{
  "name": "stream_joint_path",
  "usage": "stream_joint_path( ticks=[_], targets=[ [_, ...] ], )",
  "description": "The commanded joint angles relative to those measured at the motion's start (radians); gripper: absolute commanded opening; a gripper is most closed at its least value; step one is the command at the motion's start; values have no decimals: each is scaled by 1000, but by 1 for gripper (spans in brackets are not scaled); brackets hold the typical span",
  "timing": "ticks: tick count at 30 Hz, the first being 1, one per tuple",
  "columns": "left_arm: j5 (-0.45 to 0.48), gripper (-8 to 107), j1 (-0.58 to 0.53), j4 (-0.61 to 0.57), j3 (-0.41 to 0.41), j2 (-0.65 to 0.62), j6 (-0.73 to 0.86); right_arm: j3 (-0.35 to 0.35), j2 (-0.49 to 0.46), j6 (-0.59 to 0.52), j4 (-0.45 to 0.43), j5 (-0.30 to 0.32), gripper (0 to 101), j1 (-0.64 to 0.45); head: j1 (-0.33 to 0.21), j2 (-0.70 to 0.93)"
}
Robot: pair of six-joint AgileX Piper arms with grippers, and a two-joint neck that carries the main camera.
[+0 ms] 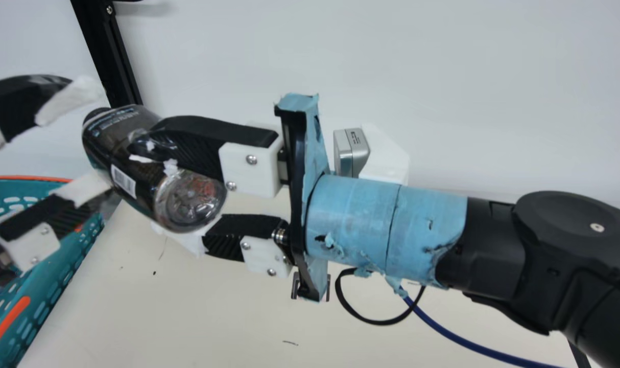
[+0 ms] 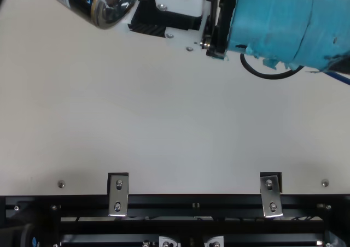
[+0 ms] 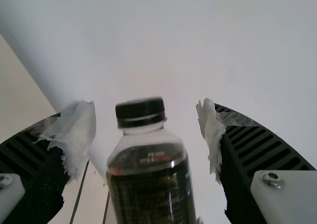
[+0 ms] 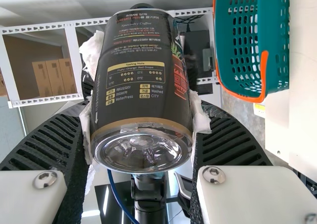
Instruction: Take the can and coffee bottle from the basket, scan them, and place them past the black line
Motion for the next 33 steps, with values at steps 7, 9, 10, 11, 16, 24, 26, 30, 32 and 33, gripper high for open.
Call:
stream_joint_path(
  ticks=[7, 9, 10, 11, 16, 24, 26, 30, 32, 33],
  targets=[
    [-51, 90, 113, 71, -17, 17, 133, 0, 0, 0, 0, 0, 0, 0, -17, -8],
    [-80, 90, 123, 151, -31, 23, 188, 0, 0, 0, 0, 0, 0, 0, -17, -8],
    [-98, 90, 124, 194, -38, 25, 218, 0, 0, 0, 0, 0, 0, 0, -17, -8],
    [-119, 90, 122, 241, -47, 26, 248, 0, 0, 0, 0, 0, 0, 0, -17, -8],
    [-239, 90, 80, 480, -77, 27, 406, 0, 0, 0, 0, 0, 0, 0, -17, -8],
    [-287, 90, 57, 547, -77, 27, 440, 11, -23, 35, -125, -77, 0, -18, -17, -8],
    [-285, 90, 57, 562, -77, 27, 440, 14, -38, 66, -232, -126, 0, -25, -17, -8],
    [-282, 90, 57, 562, -77, 27, 440, 19, -65, 139, -473, -220, 0, -34, -17, -8],
    [-282, 90, 57, 562, -77, 27, 440, 23, -75, 190, -614, -259, 0, -36, -17, -8],
    [-282, 90, 57, 562, -77, 27, 440, 26, -79, 213, -681, -276, 0, -37, -17, -8]
  ],
)
